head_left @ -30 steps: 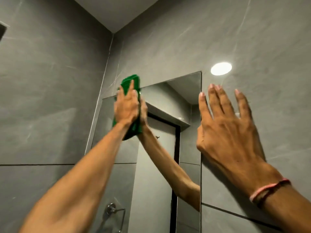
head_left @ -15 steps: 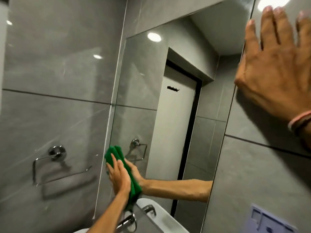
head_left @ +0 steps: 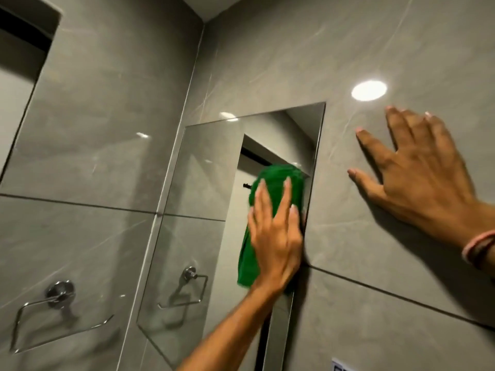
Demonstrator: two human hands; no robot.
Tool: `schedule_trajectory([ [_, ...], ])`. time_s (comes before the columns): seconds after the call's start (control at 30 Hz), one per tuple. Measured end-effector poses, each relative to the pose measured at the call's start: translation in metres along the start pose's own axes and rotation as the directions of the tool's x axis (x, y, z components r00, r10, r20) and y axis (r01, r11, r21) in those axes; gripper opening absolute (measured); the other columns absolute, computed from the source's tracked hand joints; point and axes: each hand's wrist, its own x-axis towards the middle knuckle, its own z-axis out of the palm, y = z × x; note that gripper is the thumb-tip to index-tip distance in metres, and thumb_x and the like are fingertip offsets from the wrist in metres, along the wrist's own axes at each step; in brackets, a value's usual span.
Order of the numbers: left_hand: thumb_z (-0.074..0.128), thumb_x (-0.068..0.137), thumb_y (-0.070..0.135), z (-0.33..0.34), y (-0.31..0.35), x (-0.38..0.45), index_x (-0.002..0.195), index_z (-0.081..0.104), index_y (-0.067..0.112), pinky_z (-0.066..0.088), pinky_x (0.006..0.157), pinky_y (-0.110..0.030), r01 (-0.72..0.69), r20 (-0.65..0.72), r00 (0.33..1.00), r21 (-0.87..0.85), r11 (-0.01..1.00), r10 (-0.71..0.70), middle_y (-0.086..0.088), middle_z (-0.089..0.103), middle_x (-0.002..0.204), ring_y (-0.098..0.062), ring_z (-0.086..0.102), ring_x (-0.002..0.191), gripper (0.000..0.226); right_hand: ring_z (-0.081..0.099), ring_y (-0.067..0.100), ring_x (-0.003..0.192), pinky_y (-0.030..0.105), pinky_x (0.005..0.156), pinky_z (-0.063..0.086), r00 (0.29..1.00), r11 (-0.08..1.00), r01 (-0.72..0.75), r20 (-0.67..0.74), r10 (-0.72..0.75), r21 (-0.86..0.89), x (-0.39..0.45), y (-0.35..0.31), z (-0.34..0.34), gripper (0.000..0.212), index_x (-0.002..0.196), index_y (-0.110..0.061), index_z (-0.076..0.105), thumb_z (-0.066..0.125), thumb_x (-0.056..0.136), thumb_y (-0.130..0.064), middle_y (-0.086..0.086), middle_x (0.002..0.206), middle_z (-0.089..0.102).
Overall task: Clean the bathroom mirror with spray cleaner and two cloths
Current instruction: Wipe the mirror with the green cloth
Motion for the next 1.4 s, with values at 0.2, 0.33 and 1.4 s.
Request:
schedule_trajectory([
  [0.2, 0.033, 0.102, 0.040, -0.001, 0.000, 0.162, 0.153, 0.029, 0.042, 0.028, 0.121, -0.058, -0.208, 0.053, 0.978, 0.092, 0.974, 0.204, -0.006, 0.020, 0.169, -0.025, 0.024, 0.154, 0.052, 0.024, 0.042, 0.155, 0.060, 0.126, 0.019, 0.997, 1.000, -0.019, -0.071, 0.017, -0.022, -0.001, -0.008, 0.020, 0.077, 0.162, -0.024, 0.027, 0.025, 0.096, -0.064, 0.024, 0.169, 0.021],
  [0.33, 0.028, 0.105, 0.038, -0.049, -0.124, 0.086, 0.156, 0.023, 0.038, 0.022, 0.124, -0.055, 0.220, -0.085, 0.974, 0.110, 0.969, -0.211, -0.008, 0.012, 0.171, -0.027, 0.018, 0.156, 0.052, 0.021, 0.044, 0.156, 0.063, 0.126, 0.016, 0.994, 1.000, -0.011, -0.110, 0.013, 0.020, 0.001, -0.010, 0.026, 0.076, 0.162, -0.023, 0.025, 0.026, 0.098, -0.064, 0.026, 0.169, 0.019],
  [1.4, 0.088, 0.072, 0.037, 0.006, 0.164, 0.004, 0.150, 0.031, -0.002, 0.044, 0.115, -0.047, -0.325, 0.237, 0.779, -0.639, 0.697, 0.581, -0.009, 0.040, 0.154, -0.025, 0.043, 0.144, 0.105, 0.076, 0.032, 0.107, 0.049, 0.091, 0.063, 0.555, -0.428, -0.272, 0.504, 0.662, 0.862, -0.086, 0.030, -0.087, 0.048, 0.132, 0.002, 0.058, 0.077, 0.090, -0.012, 0.020, 0.124, 0.073],
])
